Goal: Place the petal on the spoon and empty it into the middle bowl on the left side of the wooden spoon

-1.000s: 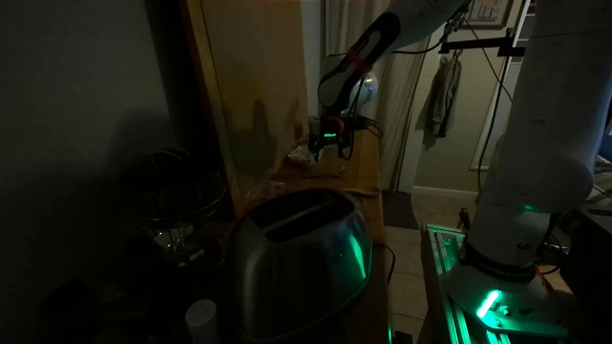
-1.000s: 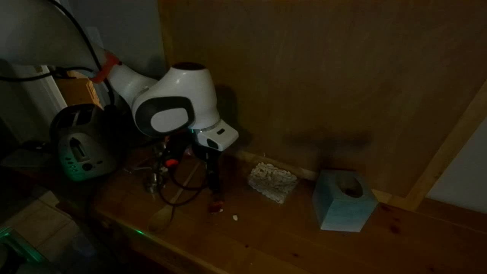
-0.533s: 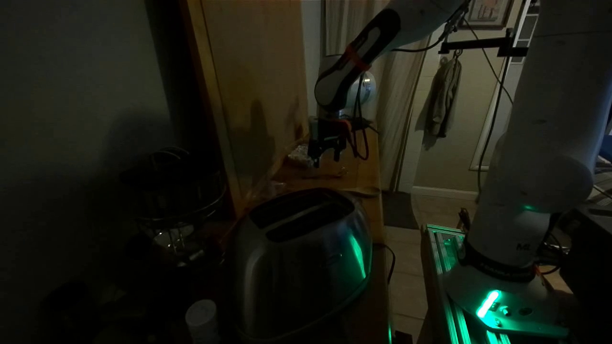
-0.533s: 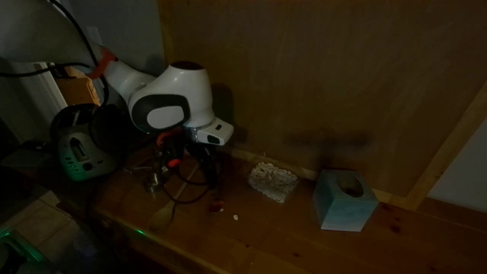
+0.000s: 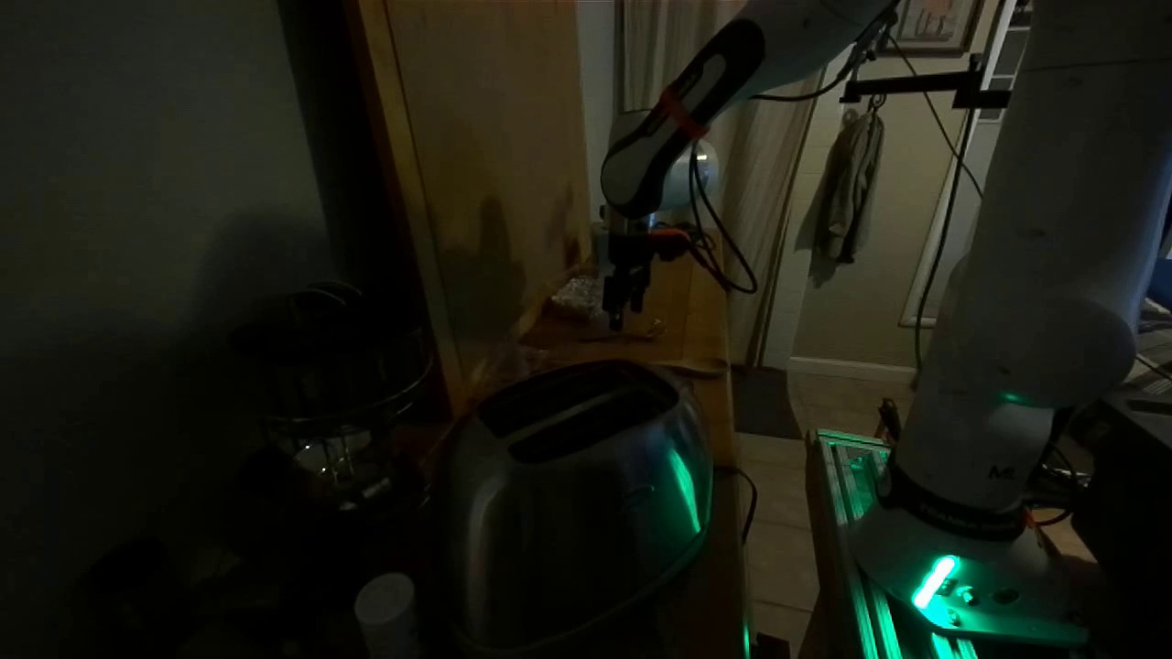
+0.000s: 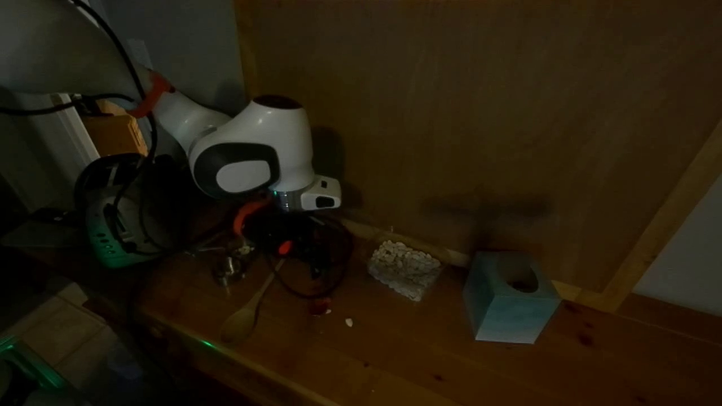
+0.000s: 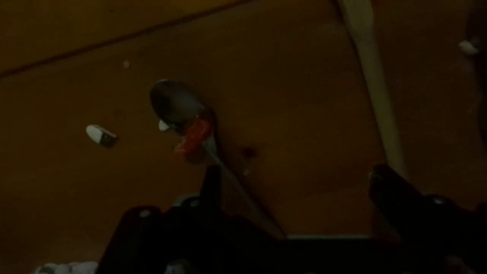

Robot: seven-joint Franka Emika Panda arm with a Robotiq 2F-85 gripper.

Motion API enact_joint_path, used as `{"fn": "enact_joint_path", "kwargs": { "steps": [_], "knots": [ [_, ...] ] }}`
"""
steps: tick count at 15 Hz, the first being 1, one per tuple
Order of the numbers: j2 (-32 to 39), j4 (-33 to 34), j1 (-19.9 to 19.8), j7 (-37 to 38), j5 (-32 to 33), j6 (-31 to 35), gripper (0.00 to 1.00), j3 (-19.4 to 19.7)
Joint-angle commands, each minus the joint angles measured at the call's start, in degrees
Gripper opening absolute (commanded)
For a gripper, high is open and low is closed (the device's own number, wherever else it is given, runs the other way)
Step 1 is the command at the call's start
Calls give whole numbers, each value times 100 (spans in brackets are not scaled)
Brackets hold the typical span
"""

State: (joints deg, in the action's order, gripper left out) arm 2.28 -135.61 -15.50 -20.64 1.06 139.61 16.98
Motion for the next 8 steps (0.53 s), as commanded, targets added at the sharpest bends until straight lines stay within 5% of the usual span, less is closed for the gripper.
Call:
{"fn": "enact_joint_path", "kwargs": {
  "steps": [1,8],
  "knots": [
    [155,83,-56,-1239,-188,-54,100,-110],
    [225,99,-58,-1231,5,38,100,-168]
  ]
}}
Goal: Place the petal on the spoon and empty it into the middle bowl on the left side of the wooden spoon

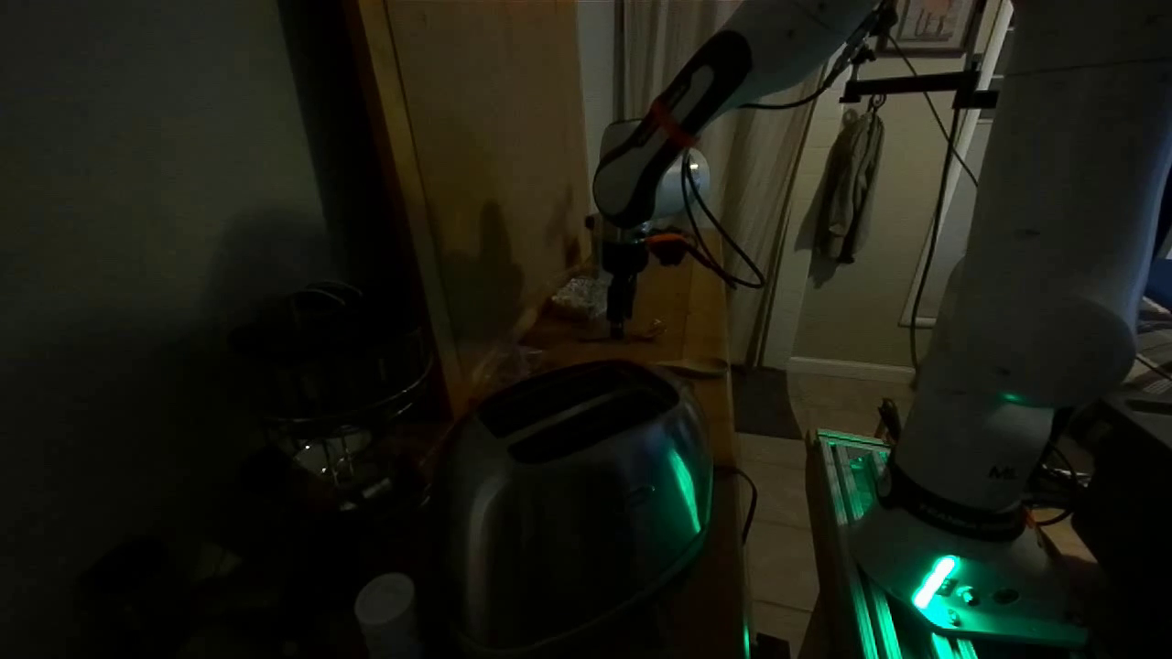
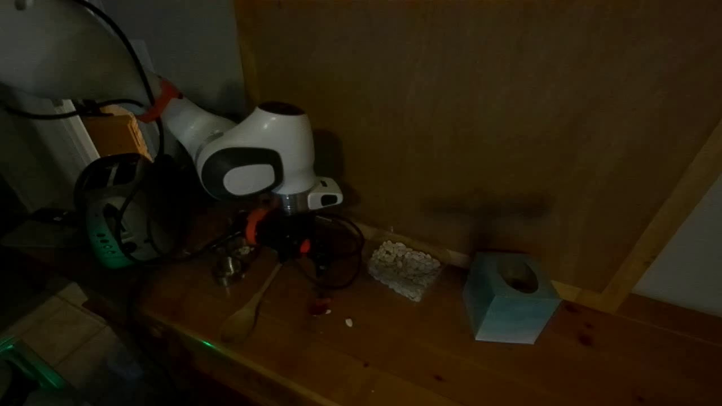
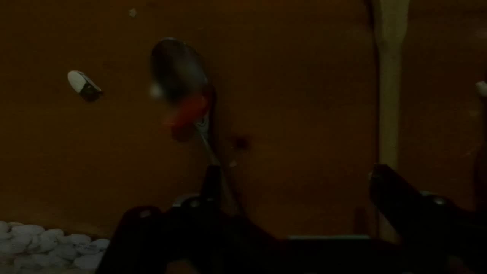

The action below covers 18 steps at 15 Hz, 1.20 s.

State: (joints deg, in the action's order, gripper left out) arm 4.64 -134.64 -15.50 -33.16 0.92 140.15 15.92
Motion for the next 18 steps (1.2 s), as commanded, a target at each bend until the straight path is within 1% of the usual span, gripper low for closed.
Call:
{"fn": "enact_joint_path", "kwargs": {
  "steps": [1,2,3,8,14,15,18],
  "knots": [
    [27,19,-80,-194,49,-22,100,-57],
    [77,44,-94,-364,104,41,100,-54],
    [130,116,-117,-594,-5,-113,100,-67],
    [432,376,-227,-1287,-106,-242,100,-75],
    [733,660,-356,-1701,-166,-223,99,-134],
    [771,692,-374,-1737,-161,-216,97,-145],
    [847,749,-415,-1806,-165,-197,70,-176]
  ]
}}
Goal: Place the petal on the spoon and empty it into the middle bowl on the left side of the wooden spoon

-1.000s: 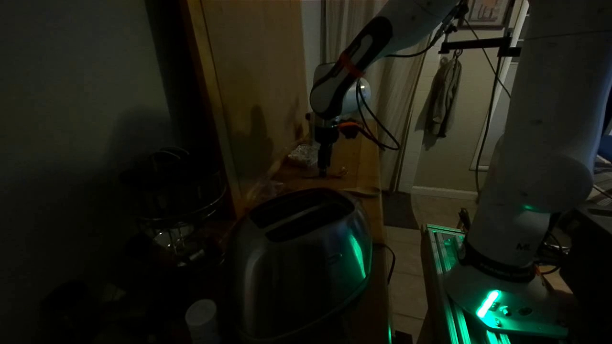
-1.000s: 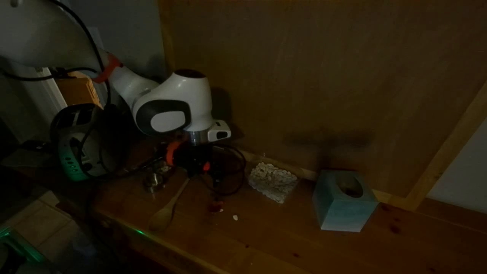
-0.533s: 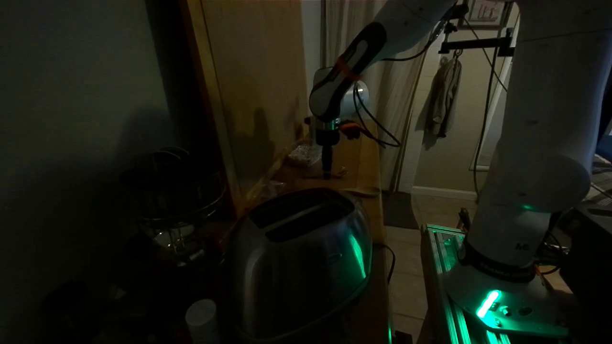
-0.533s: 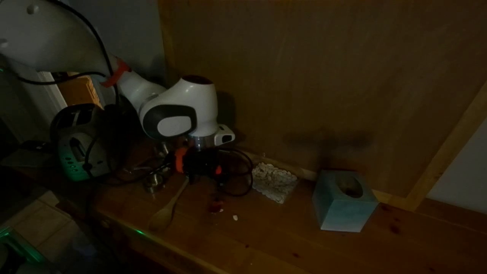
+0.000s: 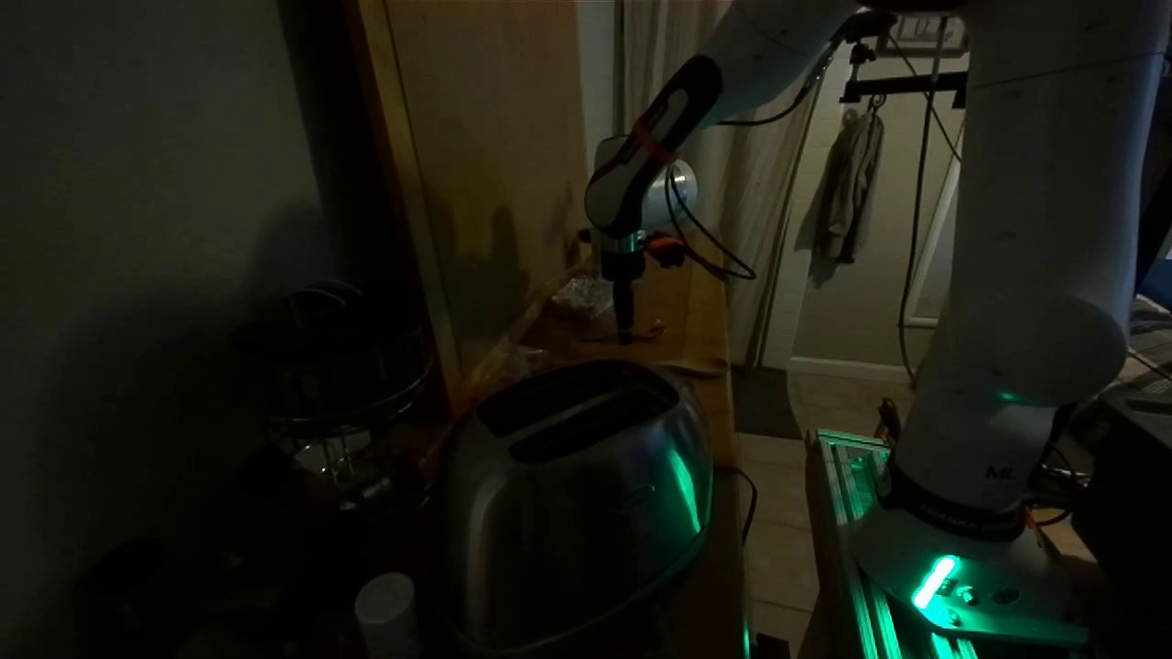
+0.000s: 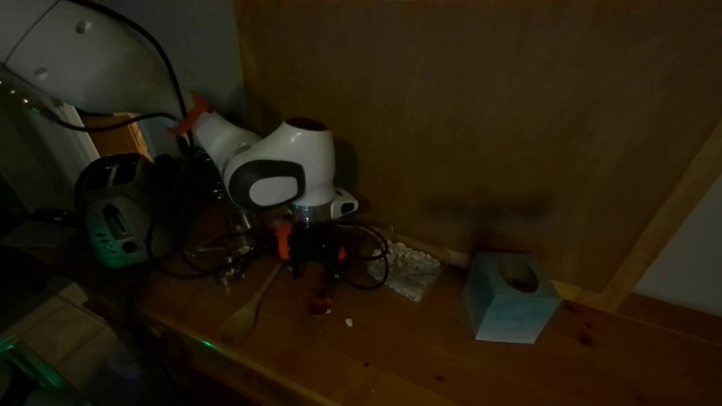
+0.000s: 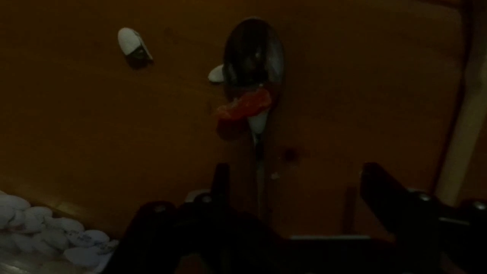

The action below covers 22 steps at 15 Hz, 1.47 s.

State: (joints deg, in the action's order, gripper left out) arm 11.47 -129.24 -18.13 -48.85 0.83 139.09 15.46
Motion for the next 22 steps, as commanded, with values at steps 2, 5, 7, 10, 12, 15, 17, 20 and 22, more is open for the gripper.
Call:
{"fn": "enact_joint_path", "kwargs": {
  "steps": [2,5,7,10,12,15,17,20,22],
  "knots": [
    [199,252,-181,-261,-168,-79,58,-162],
    [242,284,-217,-337,-186,-25,55,-193],
    [264,310,-232,-361,-182,-18,58,-203],
    [291,345,-253,-365,-170,-14,58,-215],
    [322,386,-267,-375,-179,5,66,-221],
    [383,443,-291,-364,-180,7,58,-221],
    [431,492,-317,-364,-178,7,50,-223],
    [508,563,-355,-352,-164,3,46,-228],
    [549,599,-378,-351,-160,-10,37,-236]
  ]
}}
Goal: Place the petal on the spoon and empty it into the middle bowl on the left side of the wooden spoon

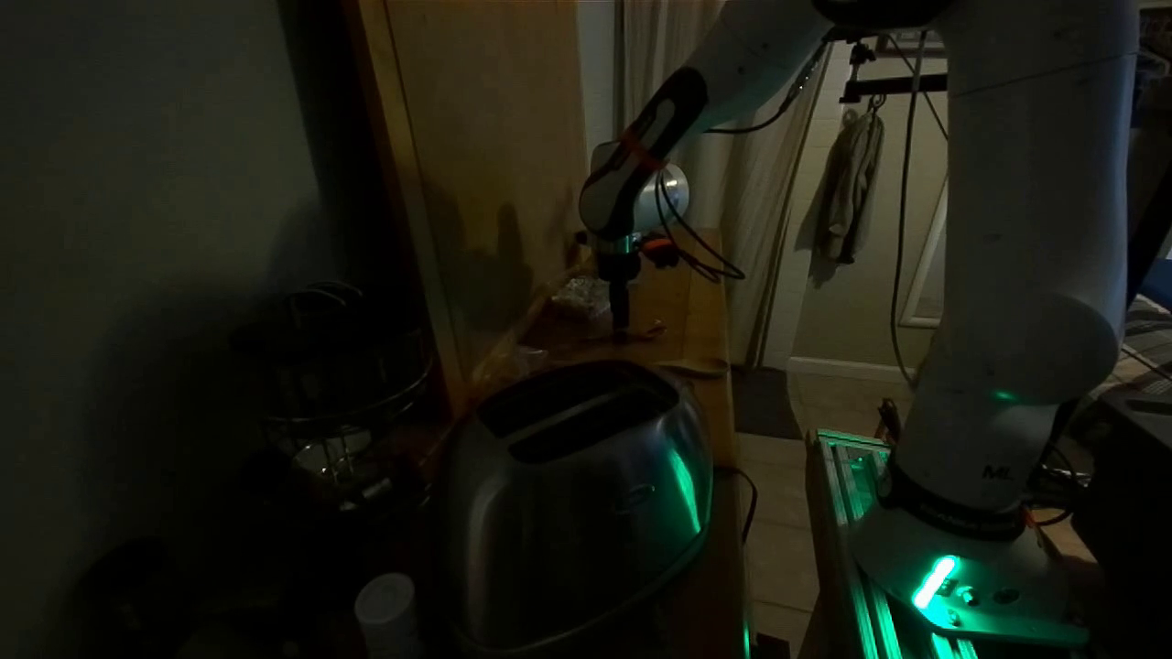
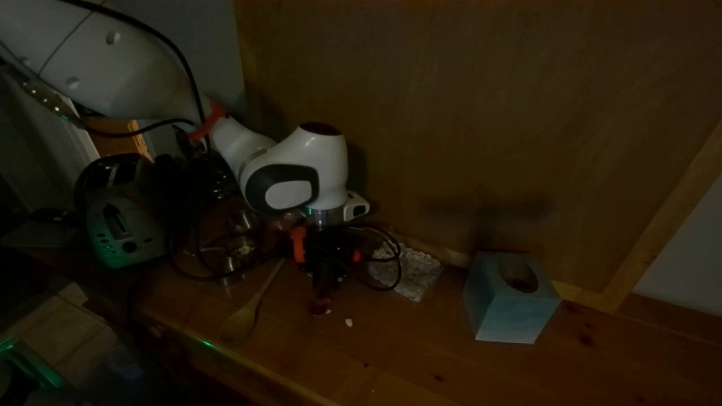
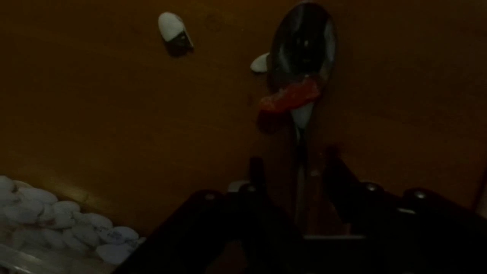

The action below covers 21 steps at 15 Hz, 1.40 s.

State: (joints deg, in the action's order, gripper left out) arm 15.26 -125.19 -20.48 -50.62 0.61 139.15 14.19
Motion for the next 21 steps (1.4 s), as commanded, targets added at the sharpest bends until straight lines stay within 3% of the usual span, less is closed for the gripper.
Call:
{"fn": "enact_joint_path", "kwargs": {
  "steps": [1,2,4,7,8,10,11,21],
  "knots": [
    [188,214,-153,-172,-140,-12,37,-114],
    [201,231,-162,-172,-143,-16,31,-120],
    [210,247,-169,-169,-135,-12,35,-128],
    [235,283,-180,-162,-128,-17,26,-138],
    [237,284,-181,-161,-126,-14,17,-139],
    [247,299,-190,-160,-125,-14,14,-142],
    [244,292,-193,-164,-124,-11,6,-146],
    [77,192,-155,-52,-105,-14,6,-174]
  ]
}}
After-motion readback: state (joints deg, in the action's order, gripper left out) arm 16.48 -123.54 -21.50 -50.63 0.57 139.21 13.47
